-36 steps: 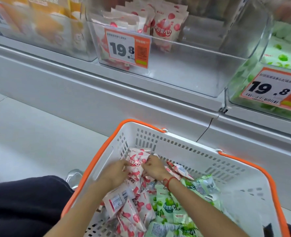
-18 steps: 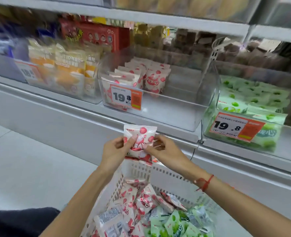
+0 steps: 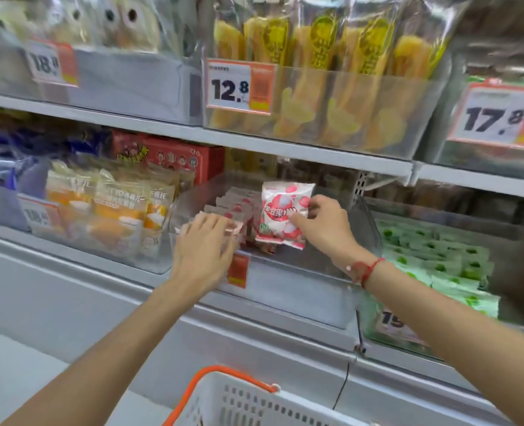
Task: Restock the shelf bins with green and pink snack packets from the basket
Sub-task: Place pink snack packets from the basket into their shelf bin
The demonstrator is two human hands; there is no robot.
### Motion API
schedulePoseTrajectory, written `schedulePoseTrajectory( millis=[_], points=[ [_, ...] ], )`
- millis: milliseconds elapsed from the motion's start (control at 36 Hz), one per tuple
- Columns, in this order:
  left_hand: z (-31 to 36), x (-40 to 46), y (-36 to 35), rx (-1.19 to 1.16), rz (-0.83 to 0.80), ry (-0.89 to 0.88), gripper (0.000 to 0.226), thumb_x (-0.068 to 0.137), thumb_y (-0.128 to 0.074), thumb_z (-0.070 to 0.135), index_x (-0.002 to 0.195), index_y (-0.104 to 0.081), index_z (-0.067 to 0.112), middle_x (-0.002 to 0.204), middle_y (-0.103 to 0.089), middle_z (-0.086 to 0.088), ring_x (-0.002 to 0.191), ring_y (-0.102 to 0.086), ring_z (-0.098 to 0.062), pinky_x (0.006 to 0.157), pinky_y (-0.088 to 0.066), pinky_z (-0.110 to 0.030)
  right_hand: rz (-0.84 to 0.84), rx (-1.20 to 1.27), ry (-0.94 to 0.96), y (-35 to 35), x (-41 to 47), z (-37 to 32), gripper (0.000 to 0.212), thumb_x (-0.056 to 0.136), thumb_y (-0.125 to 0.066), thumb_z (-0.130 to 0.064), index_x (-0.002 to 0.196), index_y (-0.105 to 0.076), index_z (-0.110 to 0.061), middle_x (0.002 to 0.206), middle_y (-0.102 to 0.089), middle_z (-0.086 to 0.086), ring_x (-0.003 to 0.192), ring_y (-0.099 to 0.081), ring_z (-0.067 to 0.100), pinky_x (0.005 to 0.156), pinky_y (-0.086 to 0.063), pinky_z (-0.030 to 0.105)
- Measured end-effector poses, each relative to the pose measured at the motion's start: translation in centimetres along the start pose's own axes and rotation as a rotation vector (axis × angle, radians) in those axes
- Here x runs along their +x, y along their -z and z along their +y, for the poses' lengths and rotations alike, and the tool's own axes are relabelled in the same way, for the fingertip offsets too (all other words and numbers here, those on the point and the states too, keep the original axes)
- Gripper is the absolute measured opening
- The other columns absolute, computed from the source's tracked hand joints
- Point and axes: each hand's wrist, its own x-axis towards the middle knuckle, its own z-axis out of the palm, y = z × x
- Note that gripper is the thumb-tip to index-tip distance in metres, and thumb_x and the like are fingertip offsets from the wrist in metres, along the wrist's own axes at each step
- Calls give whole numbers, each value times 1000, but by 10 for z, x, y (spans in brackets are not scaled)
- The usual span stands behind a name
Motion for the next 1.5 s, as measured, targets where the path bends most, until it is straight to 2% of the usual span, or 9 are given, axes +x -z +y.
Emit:
schedulePoseTrajectory(
  millis=[111,306,472,611,722,861,1000,1111,1500],
  points=[
    [-13,-3,-18,15,33,-56,56,92,-16,45,112,-62,19,106,-62,3,106,-50,-20,90,-26,-30,-67,-309,0,-19,31,18,26,88,-59,-36,89,-61,-11,86,-66,6,84,-63,29,70,-50,36],
    [-17,1,-29,-55,93,-32,47,89,-20,41,105,-59,19,98,-57,5,101,-49,-19,89,-24,-28,-266,-156,-262,-75,75,56,31,76,-77,-22,99,-69,-2,99,-71,16,92,-68,29,84,-56,45],
    [-18,-1,-34,-94,138,-16,45,90,-21,40,107,-58,21,102,-53,8,100,-44,-14,88,-23,-26,-279,-270,-163,-95,86,61,48,71,-83,-32,109,-65,-8,109,-68,9,96,-66,26,83,-56,36],
    [-16,-2,-35,-95,135,-1,46,90,-19,41,109,-56,23,103,-48,11,100,-38,-10,90,-22,-24,-104,-644,57,-91,84,59,92,70,-81,-41,139,-30,-9,135,-47,13,114,-54,33,83,-48,37],
    [-16,-2,-34,-102,116,5,50,89,-15,43,111,-56,22,106,-51,8,103,-41,-12,92,-23,-25,-163,-854,429,-89,81,47,61,78,-73,-21,128,-38,-15,133,-39,9,116,-44,31,74,-40,34],
    [-16,-3,-35,-98,96,11,53,88,-12,45,114,-54,24,109,-50,9,105,-41,-13,94,-24,-26,-304,-914,526,-91,74,47,44,86,-64,-26,128,-52,-22,132,-45,6,112,-48,29,73,-38,29],
    [-18,-2,-36,-99,92,4,52,89,-11,45,113,-53,24,109,-50,9,105,-40,-12,95,-23,-24,-428,-979,610,-82,76,52,67,82,-65,-43,137,-38,-18,136,-40,5,112,-45,23,69,-34,25],
    [-18,-3,-36,-111,101,-1,51,89,-12,44,111,-53,24,107,-49,10,103,-40,-12,94,-22,-23,-402,-1127,699,-85,78,53,70,82,-70,-27,140,-33,-14,140,-38,8,112,-46,26,65,-36,28],
    [-16,3,-18,-81,-14,-9,35,99,-33,36,125,-52,22,125,-55,8,120,-41,-13,101,-20,-23,-448,-746,499,-56,60,40,44,85,-63,-31,128,-54,-21,130,-52,1,109,-53,21,73,-41,25]
  ],
)
